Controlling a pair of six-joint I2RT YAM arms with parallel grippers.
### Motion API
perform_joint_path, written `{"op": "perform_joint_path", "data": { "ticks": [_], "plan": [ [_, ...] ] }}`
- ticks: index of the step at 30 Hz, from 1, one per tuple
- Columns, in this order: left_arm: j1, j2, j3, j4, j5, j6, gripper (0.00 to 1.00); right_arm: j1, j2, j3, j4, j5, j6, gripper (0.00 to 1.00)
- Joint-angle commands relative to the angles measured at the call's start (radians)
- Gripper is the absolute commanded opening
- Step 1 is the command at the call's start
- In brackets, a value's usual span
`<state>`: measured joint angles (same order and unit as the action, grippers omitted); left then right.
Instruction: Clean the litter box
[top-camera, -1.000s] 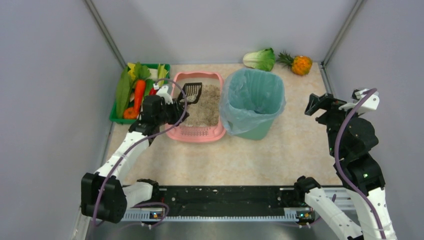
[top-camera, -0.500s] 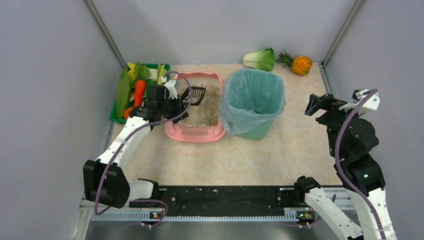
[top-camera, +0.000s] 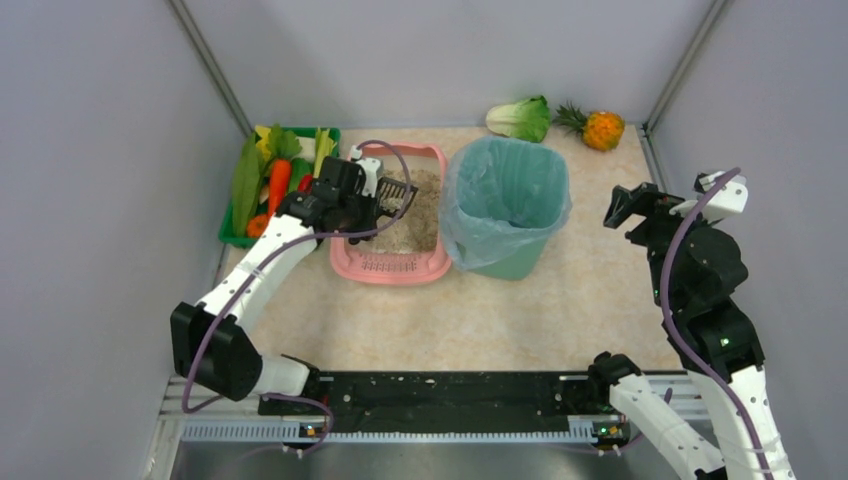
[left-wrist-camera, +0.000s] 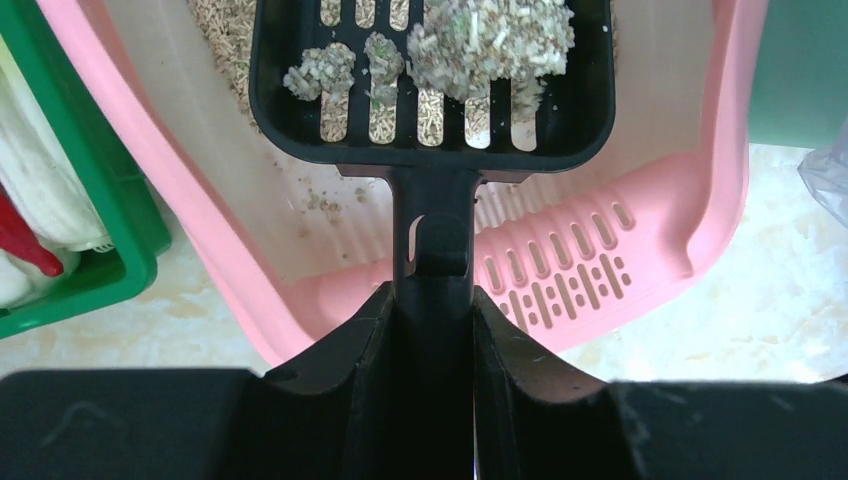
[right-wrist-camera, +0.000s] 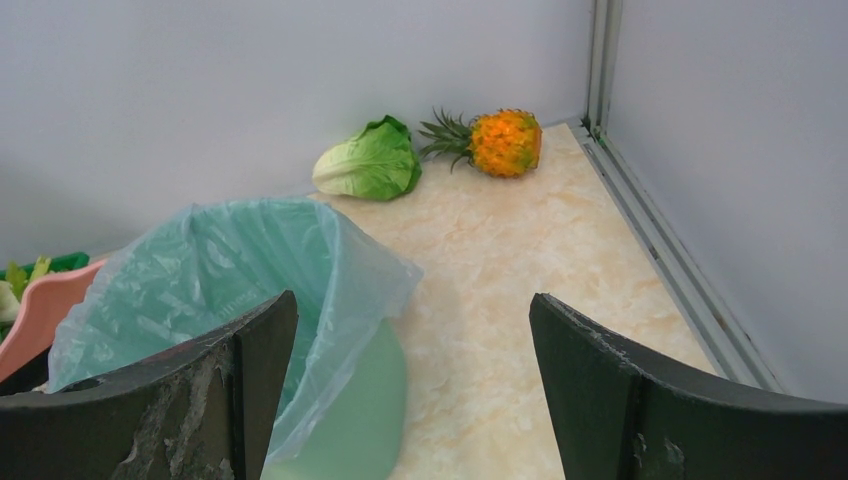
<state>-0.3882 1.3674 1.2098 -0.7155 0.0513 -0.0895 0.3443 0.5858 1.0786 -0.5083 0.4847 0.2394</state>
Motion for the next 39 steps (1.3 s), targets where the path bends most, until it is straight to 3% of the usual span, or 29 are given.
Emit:
{"op": "perform_joint_path", "data": {
  "ticks": [1,5,8,11,14,25,28,31,34,36,39],
  "plan": [
    [0.015,0.040,0.133,-0.073,0.044,0.010,0.00,0.010,0.012,0.030,0.037,-0.011,-0.017,0.87],
    [0.014,0.041,0.082,0.022,0.072,0.004,0.00,0.010,0.005,0.025,0.040,0.003,-0.014,0.87],
    [0.015,0.017,0.132,-0.107,0.091,-0.009,0.00,0.010,0.015,0.045,0.024,0.001,-0.026,0.87],
    [0.022,-0.031,0.023,0.066,0.028,-0.027,0.00,0.011,0.015,0.031,0.036,0.002,-0.025,0.87],
    [0.022,0.021,0.120,-0.107,0.114,-0.024,0.00,0.010,0.033,0.047,0.030,-0.014,-0.031,0.87],
    [0.024,-0.080,-0.006,0.020,0.114,-0.050,0.00,0.010,0.024,0.020,0.042,-0.007,-0.019,0.87],
    [0.024,-0.097,0.020,-0.054,0.120,-0.056,0.00,0.010,0.020,0.024,0.036,-0.001,-0.018,0.87],
    [0.027,-0.141,-0.067,0.065,0.056,-0.066,0.00,0.009,0.019,0.015,0.037,0.010,-0.016,0.87],
    [0.026,-0.131,0.026,-0.033,0.152,-0.078,0.00,0.009,0.036,0.029,0.038,-0.008,-0.013,0.87],
    [0.030,-0.135,-0.027,0.041,0.068,-0.070,0.00,0.009,0.037,0.022,0.043,-0.002,-0.004,0.87],
    [0.039,-0.116,0.004,-0.014,0.164,-0.081,0.00,0.009,0.046,0.015,0.059,-0.017,-0.005,0.87]
  ]
}}
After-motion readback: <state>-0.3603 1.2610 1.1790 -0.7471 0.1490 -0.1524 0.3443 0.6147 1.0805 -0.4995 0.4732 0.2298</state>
